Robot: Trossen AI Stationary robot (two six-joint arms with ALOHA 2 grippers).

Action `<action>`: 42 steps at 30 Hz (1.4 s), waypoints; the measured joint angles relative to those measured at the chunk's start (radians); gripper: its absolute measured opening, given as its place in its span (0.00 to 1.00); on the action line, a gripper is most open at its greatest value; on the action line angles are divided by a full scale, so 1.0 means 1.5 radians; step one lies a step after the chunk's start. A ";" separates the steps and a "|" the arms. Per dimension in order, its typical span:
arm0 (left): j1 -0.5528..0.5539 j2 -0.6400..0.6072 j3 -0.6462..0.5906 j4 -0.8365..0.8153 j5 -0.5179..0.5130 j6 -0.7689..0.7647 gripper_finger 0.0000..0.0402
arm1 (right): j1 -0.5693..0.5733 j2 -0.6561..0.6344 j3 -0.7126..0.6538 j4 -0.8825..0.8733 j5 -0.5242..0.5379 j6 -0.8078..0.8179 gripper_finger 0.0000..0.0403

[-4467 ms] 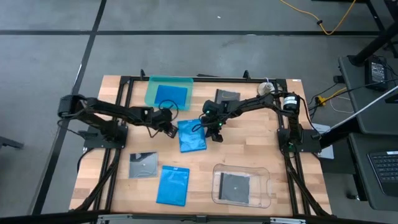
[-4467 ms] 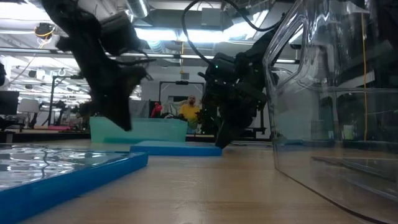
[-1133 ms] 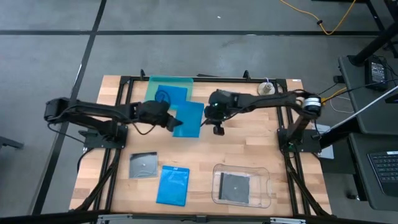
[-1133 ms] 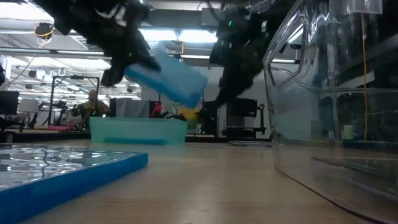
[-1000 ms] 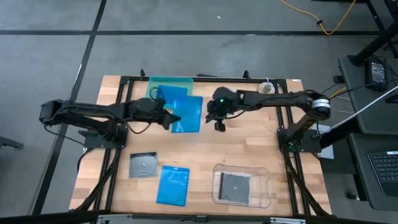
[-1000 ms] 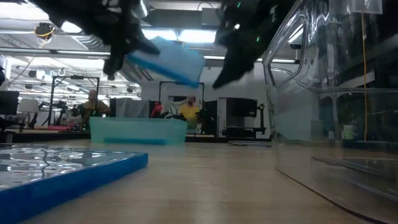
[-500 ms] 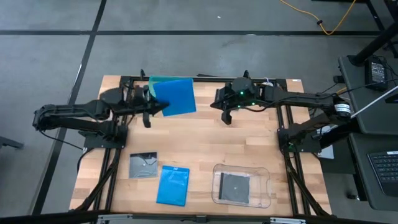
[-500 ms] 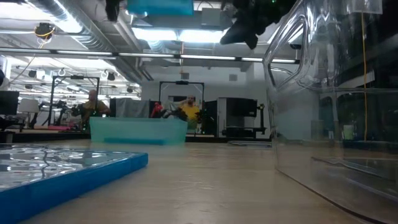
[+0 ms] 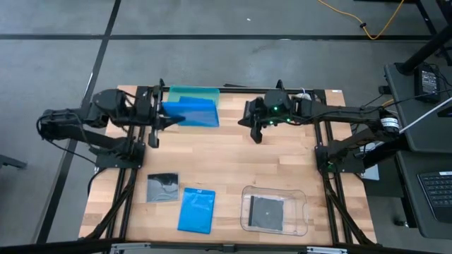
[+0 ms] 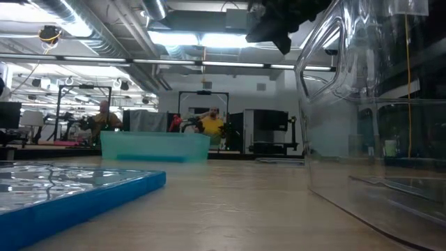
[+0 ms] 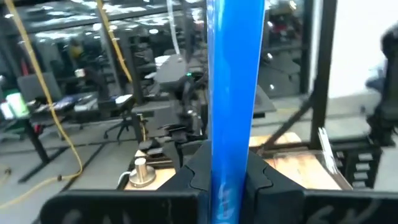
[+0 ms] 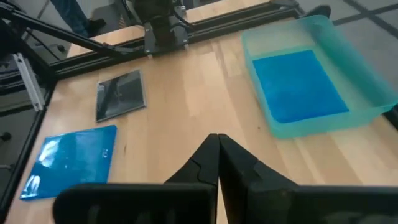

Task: Pick & place jewel cases by type
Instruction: Put the top dark blue CD case into the light blue bin

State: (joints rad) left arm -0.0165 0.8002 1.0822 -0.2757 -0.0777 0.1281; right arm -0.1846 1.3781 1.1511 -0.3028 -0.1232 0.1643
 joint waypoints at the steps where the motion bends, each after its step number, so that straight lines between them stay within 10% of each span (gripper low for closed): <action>1: -0.011 0.007 0.015 -0.010 -0.004 0.014 0.05 | 0.004 0.000 0.000 -0.001 0.001 0.009 0.02; 17: -0.193 0.110 0.155 -0.131 -0.203 0.224 0.05 | 0.035 0.000 0.000 0.002 0.031 0.103 0.02; 42: -0.409 0.215 0.218 -0.128 -0.734 0.782 0.05 | 0.051 0.000 0.000 0.005 0.098 0.135 0.02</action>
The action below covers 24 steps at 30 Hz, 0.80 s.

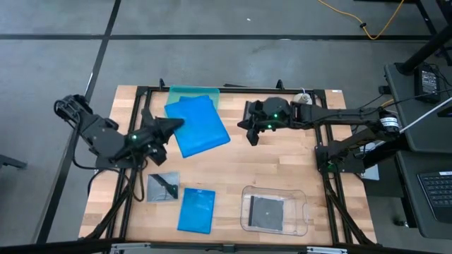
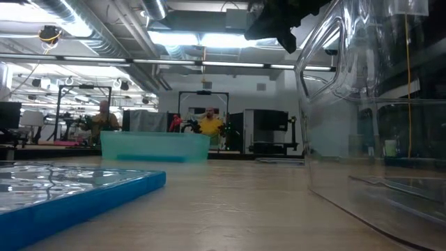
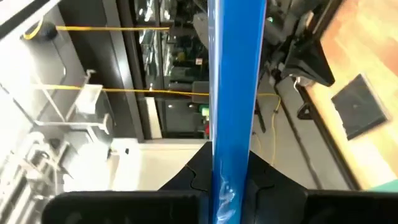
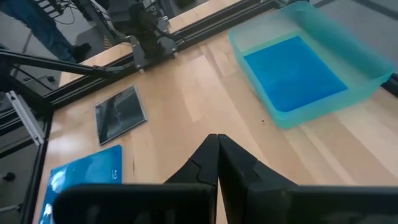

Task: Pick & place jewel cases by type
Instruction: Put the top dark blue CD case into the light blue bin

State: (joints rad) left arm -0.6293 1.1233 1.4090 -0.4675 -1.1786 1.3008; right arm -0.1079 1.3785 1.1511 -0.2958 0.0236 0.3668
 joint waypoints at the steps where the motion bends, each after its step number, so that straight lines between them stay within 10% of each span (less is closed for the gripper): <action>1: -0.003 0.003 0.000 0.000 0.002 0.009 0.05 | 0.003 0.000 0.000 0.000 0.005 0.000 0.02; 24: -0.082 0.035 0.000 0.056 0.034 0.010 0.05 | 0.032 0.001 0.000 -0.001 0.050 0.009 0.02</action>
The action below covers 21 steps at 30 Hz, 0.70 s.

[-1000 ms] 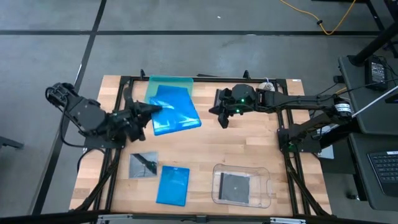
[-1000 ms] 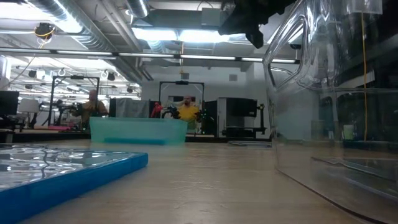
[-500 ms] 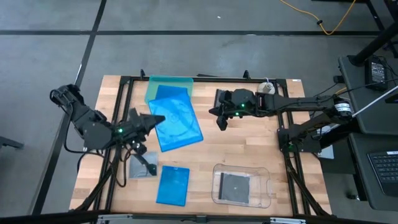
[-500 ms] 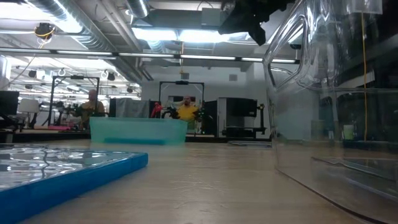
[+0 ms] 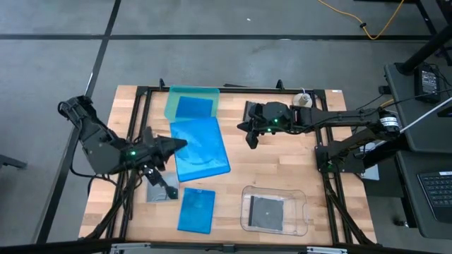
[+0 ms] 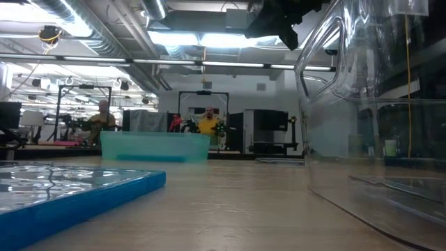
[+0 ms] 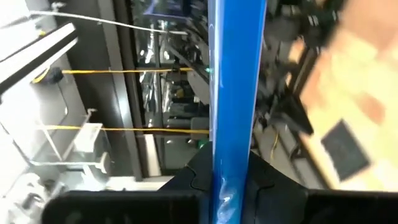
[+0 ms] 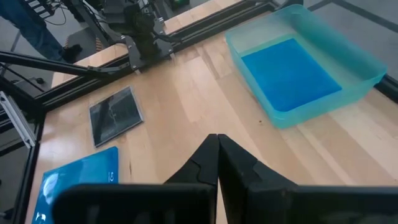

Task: Pick & place jewel cases by type
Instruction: Put the top dark blue CD case into the light blue bin

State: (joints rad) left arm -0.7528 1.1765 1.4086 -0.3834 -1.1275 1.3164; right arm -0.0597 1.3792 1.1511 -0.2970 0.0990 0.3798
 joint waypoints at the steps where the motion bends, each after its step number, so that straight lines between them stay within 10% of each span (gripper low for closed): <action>1: 0.000 -0.002 0.000 0.017 0.010 -0.014 0.05 | 0.000 0.000 0.000 0.000 0.000 -0.005 0.02; 9: 0.030 -0.016 0.000 0.164 0.066 -0.223 0.05 | 0.000 0.000 0.000 -0.006 -0.002 -0.068 0.02; 21: 0.202 -0.021 -0.001 0.197 0.018 -0.824 0.05 | -0.002 0.000 0.000 -0.010 -0.018 -0.197 0.02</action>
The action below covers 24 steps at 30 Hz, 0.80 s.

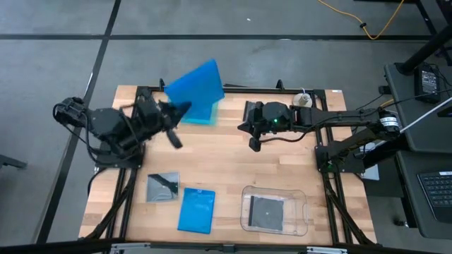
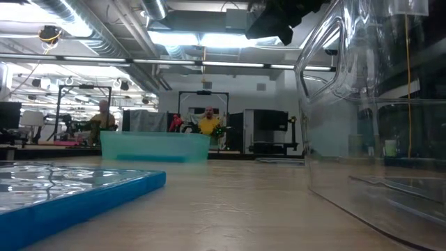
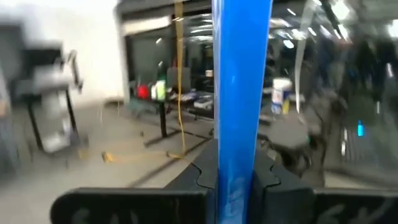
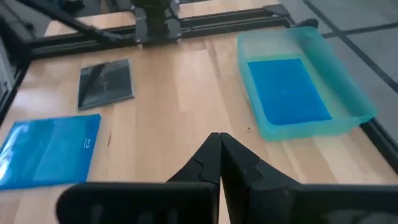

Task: Pick & place jewel cases by type
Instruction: Put the top dark blue CD case into the light blue bin

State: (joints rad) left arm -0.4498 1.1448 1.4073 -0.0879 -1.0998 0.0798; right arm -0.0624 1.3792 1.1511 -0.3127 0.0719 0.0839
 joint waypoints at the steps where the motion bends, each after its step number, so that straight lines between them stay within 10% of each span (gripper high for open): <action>1: 0.014 0.000 0.000 -0.004 -0.002 -0.048 0.05 | 0.000 0.000 0.000 -0.001 -0.009 -0.014 0.02; 16: 0.125 0.001 0.000 -0.186 -0.142 -0.285 0.05 | -0.004 0.000 0.000 -0.050 -0.034 -0.201 0.02; 24: 0.213 0.000 0.000 -0.414 -0.013 -0.387 0.05 | -0.057 0.000 0.000 -0.138 -0.073 -0.232 0.02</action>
State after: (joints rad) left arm -0.1300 1.1452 1.4067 -0.7086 -1.1197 -0.5010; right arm -0.1483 1.3792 1.1511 -0.5202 -0.0370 -0.2639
